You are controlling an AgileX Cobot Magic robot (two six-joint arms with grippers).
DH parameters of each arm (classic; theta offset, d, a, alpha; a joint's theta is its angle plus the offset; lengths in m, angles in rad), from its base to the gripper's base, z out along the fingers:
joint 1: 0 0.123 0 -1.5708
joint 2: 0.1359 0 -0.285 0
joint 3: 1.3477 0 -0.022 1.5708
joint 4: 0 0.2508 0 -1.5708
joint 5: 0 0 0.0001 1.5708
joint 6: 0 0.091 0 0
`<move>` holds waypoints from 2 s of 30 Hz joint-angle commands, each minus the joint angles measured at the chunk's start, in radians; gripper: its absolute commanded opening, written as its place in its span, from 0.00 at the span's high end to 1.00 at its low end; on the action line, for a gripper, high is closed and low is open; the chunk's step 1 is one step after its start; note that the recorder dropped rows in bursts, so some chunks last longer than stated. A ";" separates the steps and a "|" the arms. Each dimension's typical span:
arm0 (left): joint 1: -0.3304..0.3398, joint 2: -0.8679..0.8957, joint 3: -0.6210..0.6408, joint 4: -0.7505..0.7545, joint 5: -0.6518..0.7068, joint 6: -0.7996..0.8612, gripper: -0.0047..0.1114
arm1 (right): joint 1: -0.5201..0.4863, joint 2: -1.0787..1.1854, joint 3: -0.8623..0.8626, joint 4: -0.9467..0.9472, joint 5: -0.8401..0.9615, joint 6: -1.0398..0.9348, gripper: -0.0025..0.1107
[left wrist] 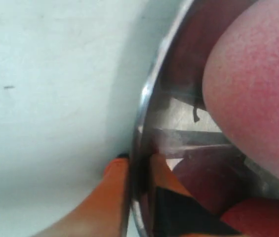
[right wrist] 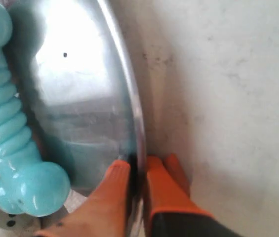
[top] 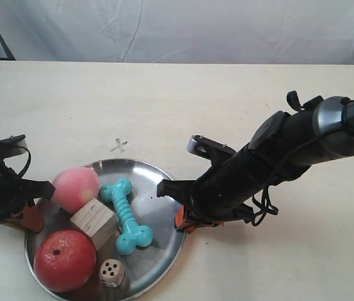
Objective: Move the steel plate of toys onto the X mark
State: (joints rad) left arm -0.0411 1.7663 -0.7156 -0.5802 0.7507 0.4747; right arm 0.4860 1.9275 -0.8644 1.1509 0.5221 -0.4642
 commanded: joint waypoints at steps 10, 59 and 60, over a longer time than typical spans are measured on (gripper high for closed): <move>-0.020 0.028 -0.065 -0.181 0.258 0.095 0.96 | 0.014 0.002 -0.020 0.102 0.230 -0.021 0.99; -0.031 0.441 -1.079 0.497 0.470 -0.354 0.58 | -0.284 0.449 -1.107 -0.630 0.699 0.519 0.57; -0.022 0.419 -1.079 0.505 0.470 -0.354 0.60 | -0.289 0.421 -1.107 -0.661 0.699 0.517 0.57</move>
State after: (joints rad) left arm -0.0867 2.2474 -1.7840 -0.1199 1.2151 0.1287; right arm 0.2194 2.4223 -1.9625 0.5549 1.2258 0.0590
